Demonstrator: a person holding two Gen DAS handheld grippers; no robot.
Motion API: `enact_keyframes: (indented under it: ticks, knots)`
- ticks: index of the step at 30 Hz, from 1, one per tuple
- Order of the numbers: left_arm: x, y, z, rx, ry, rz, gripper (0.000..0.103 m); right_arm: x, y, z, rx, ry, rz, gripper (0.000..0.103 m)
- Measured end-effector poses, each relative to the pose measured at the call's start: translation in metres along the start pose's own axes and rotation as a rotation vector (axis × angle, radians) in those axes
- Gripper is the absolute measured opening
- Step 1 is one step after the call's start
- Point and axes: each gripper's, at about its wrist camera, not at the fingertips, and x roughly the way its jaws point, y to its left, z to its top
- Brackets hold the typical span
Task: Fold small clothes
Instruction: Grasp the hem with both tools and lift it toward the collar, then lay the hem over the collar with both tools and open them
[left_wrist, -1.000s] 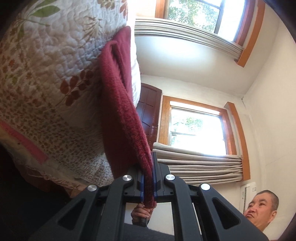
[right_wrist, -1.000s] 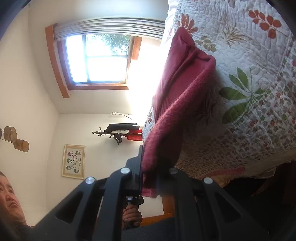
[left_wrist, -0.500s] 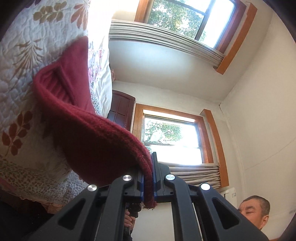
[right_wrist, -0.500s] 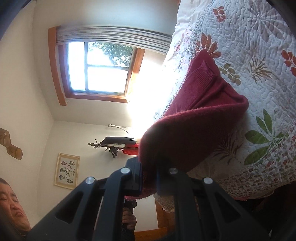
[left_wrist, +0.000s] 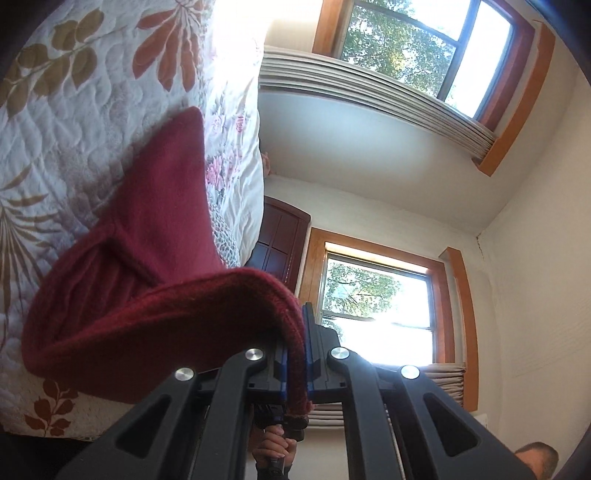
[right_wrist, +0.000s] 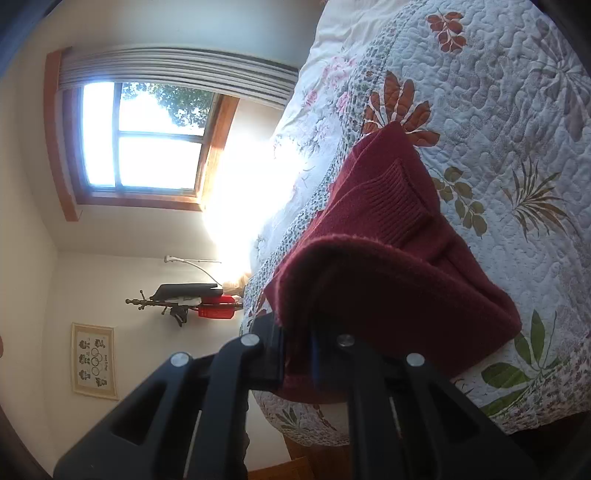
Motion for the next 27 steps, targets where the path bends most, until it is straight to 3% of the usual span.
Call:
enact_keyframes:
  ticks: [6,8,10,12,13,16,21,24,27]
  knots:
    - [0.039,0.020,0.042,-0.018,-0.036,0.128,0.006,0.054,-0.033,0.055,0.045,0.071,-0.096,0.009]
    - [0.048,0.025,0.052,-0.027,-0.051,0.151,0.006,0.071,-0.042,0.070,0.053,0.110,-0.109,0.015]
    - [0.053,0.027,0.057,-0.029,-0.057,0.177,0.015,0.079,-0.046,0.084,0.052,0.133,-0.129,0.024]
    - [0.050,0.023,0.062,-0.027,-0.081,0.204,0.036,0.075,-0.041,0.096,0.049,0.136,-0.086,0.040]
    - [0.045,0.018,0.062,-0.015,-0.098,0.207,0.040,0.068,-0.036,0.102,0.030,0.123,-0.066,0.048]
    - [0.029,-0.007,0.058,0.088,-0.120,0.252,0.057,0.048,-0.021,0.115,-0.058,0.113,-0.060,0.051]
    - [0.032,-0.043,0.044,0.340,-0.038,0.510,0.068,0.046,-0.021,0.117,-0.216,0.172,-0.185,0.055]
    - [0.051,-0.045,0.042,0.461,0.025,0.693,0.069,0.063,-0.033,0.108,-0.270,0.225,-0.245,0.055]
    - [0.071,-0.035,0.047,0.547,0.080,0.824,0.069,0.081,-0.038,0.099,-0.309,0.252,-0.288,0.057]
